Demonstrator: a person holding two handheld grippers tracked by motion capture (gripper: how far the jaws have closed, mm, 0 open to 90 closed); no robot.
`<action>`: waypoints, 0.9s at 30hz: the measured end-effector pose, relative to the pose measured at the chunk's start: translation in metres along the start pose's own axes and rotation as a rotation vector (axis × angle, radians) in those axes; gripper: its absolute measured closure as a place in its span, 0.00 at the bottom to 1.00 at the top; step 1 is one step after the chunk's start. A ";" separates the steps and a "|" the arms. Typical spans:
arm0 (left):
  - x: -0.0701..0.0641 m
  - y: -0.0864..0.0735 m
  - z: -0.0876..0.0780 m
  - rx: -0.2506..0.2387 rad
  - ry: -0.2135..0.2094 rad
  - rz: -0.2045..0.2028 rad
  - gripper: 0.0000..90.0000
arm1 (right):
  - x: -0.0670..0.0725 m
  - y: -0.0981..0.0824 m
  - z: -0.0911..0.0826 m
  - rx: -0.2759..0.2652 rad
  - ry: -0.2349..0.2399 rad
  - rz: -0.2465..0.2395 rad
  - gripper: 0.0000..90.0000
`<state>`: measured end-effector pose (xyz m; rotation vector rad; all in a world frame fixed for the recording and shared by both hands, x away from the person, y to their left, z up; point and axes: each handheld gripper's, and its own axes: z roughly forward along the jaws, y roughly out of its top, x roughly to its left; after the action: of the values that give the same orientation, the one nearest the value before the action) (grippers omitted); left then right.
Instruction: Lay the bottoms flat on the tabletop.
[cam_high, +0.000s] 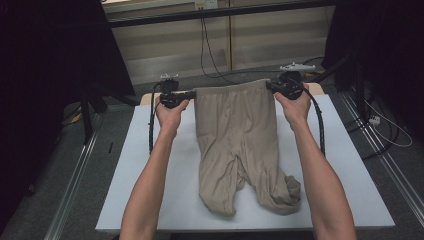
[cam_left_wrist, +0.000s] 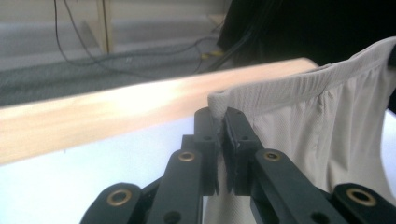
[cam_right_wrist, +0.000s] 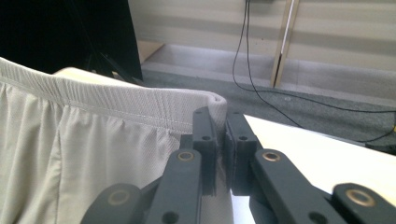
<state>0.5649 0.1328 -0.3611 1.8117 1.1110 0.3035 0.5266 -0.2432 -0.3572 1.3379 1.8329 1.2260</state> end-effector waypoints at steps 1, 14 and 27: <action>0.000 -0.001 0.001 0.000 0.006 -0.005 0.93 | 0.000 -0.002 0.002 0.005 -0.012 -0.002 0.91; -0.003 -0.020 -0.022 -0.011 0.103 0.025 0.32 | 0.007 -0.018 -0.020 -0.017 0.007 0.048 0.55; -0.057 -0.093 -0.070 0.019 -0.034 0.168 0.18 | 0.069 -0.073 -0.092 0.024 0.190 -0.084 0.56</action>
<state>0.4379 0.1411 -0.3873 1.9246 0.9423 0.3603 0.3947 -0.2166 -0.3781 1.1786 2.0188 1.3288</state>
